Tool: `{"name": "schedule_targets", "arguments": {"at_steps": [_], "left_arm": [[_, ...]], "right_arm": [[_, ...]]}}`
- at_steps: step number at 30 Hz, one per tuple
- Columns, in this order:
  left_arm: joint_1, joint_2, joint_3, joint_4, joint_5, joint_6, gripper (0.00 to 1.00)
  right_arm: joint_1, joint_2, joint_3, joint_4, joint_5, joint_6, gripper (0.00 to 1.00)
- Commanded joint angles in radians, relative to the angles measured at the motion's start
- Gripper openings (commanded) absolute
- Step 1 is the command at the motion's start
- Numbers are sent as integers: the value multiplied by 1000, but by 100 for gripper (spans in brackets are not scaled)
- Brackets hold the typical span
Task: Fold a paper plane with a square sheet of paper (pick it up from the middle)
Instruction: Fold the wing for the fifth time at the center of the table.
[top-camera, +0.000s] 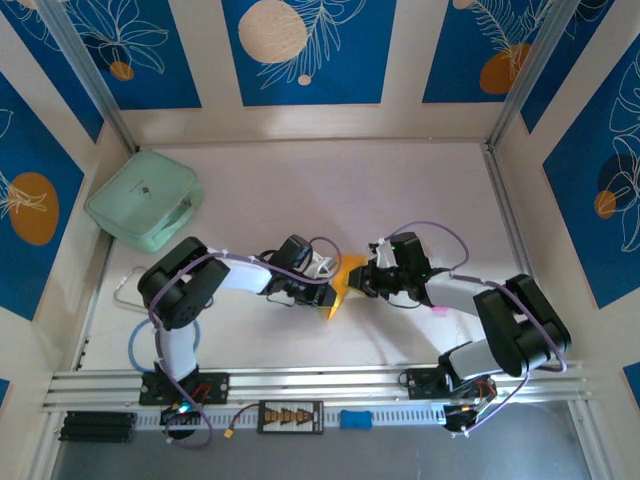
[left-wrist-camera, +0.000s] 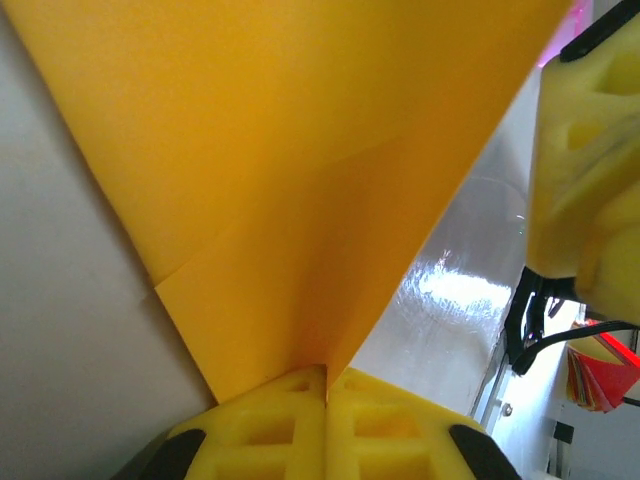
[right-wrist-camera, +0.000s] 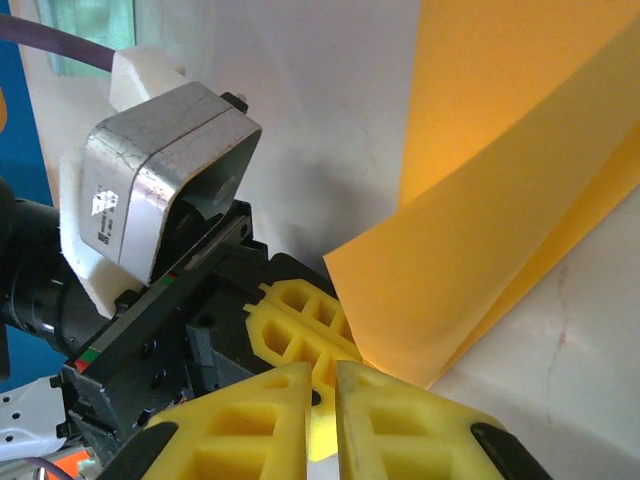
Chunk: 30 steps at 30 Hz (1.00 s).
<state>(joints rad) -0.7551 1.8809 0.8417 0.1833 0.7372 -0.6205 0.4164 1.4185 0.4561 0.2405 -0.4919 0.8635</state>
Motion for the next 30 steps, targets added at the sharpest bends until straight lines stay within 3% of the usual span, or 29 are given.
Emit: {"name": "schedule_targets", "arguments": {"at_steps": [1, 11, 16, 30], "left_arm": [[14, 16, -16, 29, 46, -14, 0], [49, 32, -67, 158, 90, -107, 0], [52, 30, -74, 154, 85, -113, 0], [70, 38, -95, 151, 56, -151, 0]], "right_arm": [[5, 29, 30, 36, -44, -27, 16], [6, 72, 41, 66, -27, -41, 15], [10, 117, 71, 70, -94, -58, 15], [5, 221, 114, 91, -99, -59, 15]]}}
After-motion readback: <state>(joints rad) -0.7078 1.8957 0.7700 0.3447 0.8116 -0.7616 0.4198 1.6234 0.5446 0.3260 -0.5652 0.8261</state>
